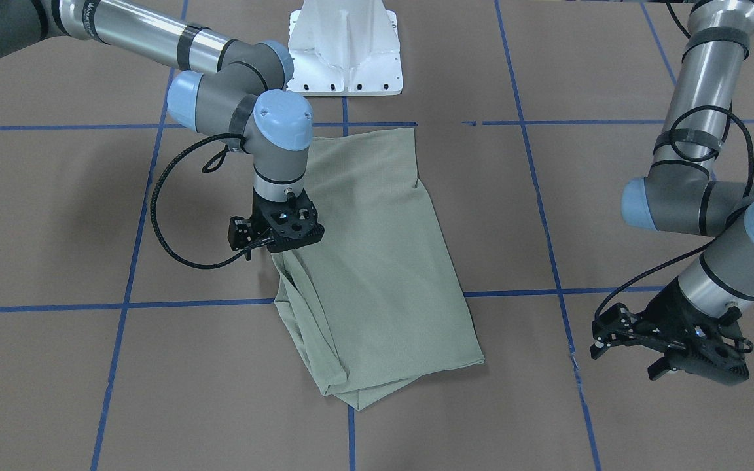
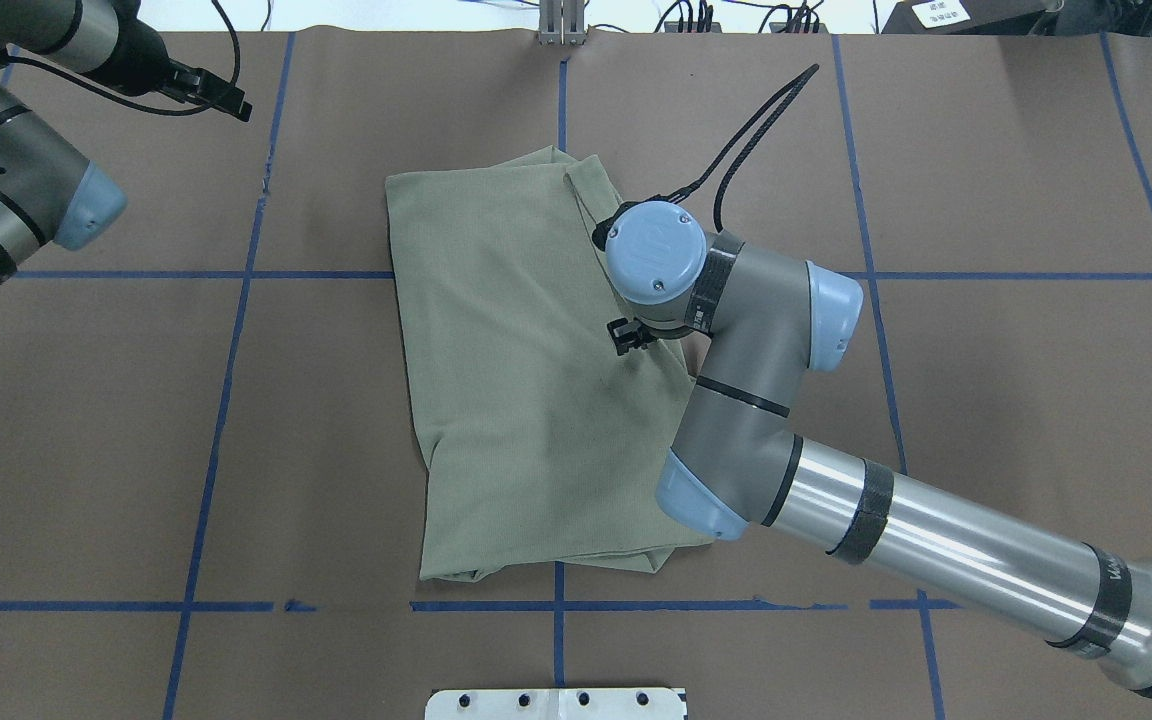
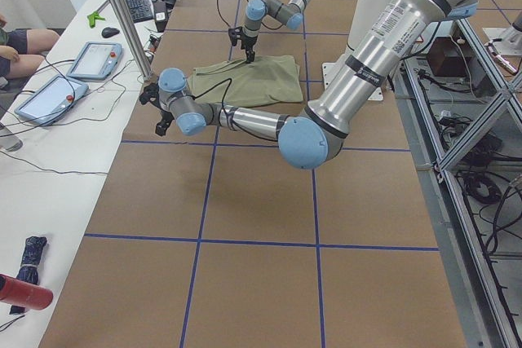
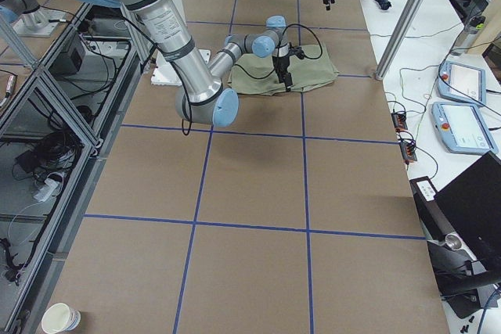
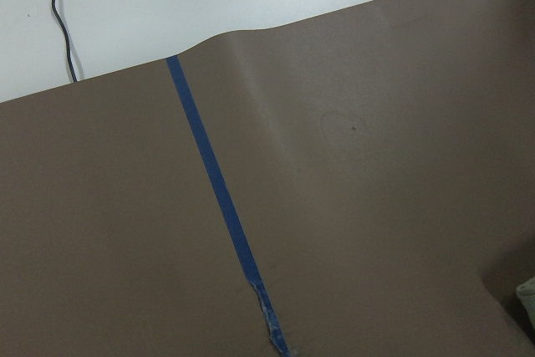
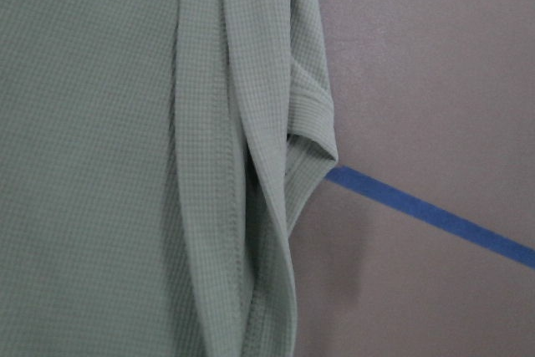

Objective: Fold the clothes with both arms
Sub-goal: 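Slide the right gripper along the folded side toward the far edge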

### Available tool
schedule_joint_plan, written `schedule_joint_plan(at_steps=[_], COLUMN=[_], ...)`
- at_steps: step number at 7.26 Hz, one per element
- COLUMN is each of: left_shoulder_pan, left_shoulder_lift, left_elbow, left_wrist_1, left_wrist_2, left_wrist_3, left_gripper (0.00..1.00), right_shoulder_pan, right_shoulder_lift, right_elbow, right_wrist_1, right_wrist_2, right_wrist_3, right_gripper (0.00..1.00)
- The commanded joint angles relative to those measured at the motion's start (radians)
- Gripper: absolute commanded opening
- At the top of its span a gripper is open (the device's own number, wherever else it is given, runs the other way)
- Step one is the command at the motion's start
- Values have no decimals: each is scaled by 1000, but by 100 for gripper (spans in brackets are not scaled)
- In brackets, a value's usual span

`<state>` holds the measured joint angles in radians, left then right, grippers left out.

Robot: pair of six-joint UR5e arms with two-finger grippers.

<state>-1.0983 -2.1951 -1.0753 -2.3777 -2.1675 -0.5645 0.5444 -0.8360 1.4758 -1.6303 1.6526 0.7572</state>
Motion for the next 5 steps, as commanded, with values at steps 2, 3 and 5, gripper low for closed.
schedule_joint_plan(at_steps=[2,3,5], left_shoulder_pan=[0,0,0], left_shoulder_lift=[0,0,0], left_elbow=[0,-2,-3], left_wrist_1=[0,0,0], left_wrist_2=[0,0,0], left_wrist_3=[0,0,0], left_gripper=[100,100,100], right_shoulder_pan=[32,57,129], right_shoulder_lift=[-2,-5,-18], right_elbow=[-2,-14,-52], right_wrist_1=[-51,-72,-76], right_wrist_2=[-8,-8,-10], right_wrist_3=[-39,-73,-109], right_gripper=[100,100,100])
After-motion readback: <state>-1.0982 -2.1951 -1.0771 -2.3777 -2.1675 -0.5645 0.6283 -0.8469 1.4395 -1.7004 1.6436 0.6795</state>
